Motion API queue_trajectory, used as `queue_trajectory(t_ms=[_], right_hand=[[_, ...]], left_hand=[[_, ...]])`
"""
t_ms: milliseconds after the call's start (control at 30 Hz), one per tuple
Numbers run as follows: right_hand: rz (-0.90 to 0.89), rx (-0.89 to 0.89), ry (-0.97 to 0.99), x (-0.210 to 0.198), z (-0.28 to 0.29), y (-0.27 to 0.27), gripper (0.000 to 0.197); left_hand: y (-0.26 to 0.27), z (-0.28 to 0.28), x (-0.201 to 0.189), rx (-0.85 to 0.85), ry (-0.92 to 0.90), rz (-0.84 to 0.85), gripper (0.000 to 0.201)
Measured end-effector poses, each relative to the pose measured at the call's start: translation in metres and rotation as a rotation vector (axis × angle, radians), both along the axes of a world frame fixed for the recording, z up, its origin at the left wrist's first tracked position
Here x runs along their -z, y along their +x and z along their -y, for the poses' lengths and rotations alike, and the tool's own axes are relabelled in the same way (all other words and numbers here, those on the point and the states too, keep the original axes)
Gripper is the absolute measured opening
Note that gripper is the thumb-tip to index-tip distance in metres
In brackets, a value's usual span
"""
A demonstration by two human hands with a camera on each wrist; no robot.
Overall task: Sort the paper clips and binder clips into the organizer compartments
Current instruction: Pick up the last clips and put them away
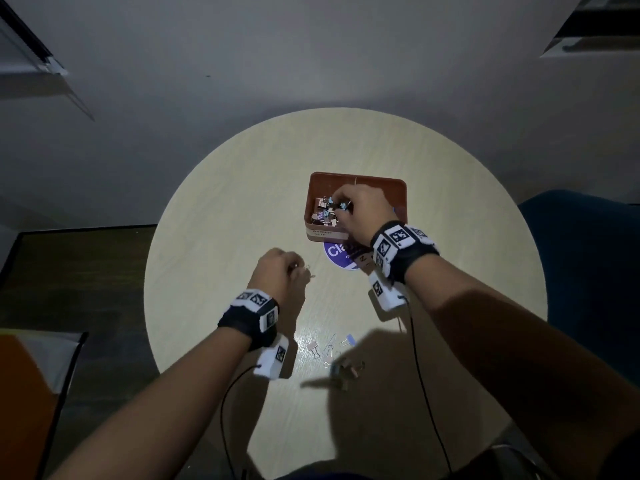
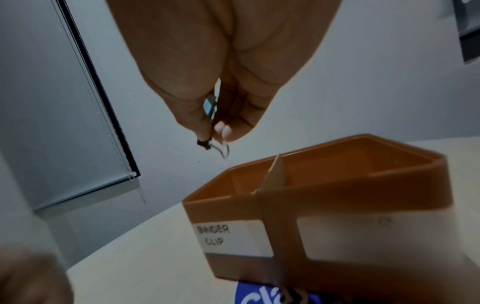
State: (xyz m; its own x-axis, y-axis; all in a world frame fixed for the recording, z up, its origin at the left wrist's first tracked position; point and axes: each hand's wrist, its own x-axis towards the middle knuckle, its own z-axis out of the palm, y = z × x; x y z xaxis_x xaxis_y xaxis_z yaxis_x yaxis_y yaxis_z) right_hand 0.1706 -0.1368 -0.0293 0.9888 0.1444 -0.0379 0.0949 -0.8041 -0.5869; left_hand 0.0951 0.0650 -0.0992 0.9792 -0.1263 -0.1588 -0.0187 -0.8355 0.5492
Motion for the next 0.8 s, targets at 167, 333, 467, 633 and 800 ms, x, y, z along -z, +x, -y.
queue_trajectory(t_ms=[167,333,467,633,800], right_hand=[[-0.047,0.018,-0.069,0.014,0.005,-0.002,0.029],[-0.035,0.032,-0.024,0.037,0.016,-0.046,0.013],[-0.173,0.006,-0.038,0.059,0.029,-0.086,0.015],[-0.399,-0.193,-0.05,0.094,0.038,-0.128,0.028],[-0.508,-0.339,-0.048,0.111,0.032,-0.155,0.044]], left_hand=[[0.062,0.016,-0.038,-0.01,-0.006,0.183,0.014],[0.094,0.034,-0.053,0.096,0.024,0.191,0.025],[0.087,0.037,-0.051,0.102,0.034,0.165,0.023],[0.036,0.025,-0.027,0.153,0.06,0.093,0.014],[-0.034,0.01,0.011,0.436,0.135,-0.252,0.023]])
